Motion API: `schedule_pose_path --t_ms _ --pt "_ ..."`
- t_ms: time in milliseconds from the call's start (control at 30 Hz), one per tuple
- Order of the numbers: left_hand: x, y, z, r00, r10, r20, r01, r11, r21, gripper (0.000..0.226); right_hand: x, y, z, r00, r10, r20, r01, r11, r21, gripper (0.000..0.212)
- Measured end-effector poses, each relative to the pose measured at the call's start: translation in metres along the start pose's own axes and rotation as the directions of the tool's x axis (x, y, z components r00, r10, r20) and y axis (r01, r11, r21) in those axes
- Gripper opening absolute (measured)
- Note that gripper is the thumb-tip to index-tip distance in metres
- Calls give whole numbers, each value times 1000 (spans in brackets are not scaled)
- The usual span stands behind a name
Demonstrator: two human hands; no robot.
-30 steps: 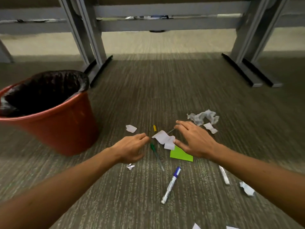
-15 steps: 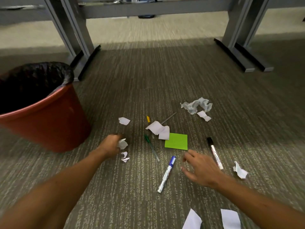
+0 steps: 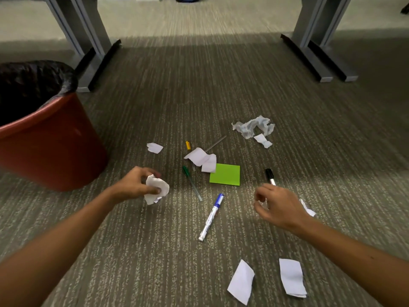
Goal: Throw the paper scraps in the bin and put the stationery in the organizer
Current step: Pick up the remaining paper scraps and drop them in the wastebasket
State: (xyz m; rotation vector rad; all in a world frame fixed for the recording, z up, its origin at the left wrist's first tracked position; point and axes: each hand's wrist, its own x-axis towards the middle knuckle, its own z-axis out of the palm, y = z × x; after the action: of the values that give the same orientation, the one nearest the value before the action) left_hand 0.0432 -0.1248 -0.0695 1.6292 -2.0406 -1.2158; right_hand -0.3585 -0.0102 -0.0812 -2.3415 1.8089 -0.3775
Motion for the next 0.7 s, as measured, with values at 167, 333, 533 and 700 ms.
schedule_pose_path --t_ms 167,333,533,700 --pt "-6 -8 19 992 -43 119 -9 914 405 41 -25 53 -20 985 171 -17 -172 983 -71 9" --pt "-1 -10 43 998 -56 29 30 822 568 35 -45 80 -33 950 307 -53 -310 949 -57 20" --pt "-1 -6 58 979 -62 -192 145 880 453 21 -53 91 -27 893 449 6 -449 893 0 51" --pt "-1 -3 57 954 -173 -244 243 924 296 37 -52 92 -12 797 584 155 -588 808 -25 57"
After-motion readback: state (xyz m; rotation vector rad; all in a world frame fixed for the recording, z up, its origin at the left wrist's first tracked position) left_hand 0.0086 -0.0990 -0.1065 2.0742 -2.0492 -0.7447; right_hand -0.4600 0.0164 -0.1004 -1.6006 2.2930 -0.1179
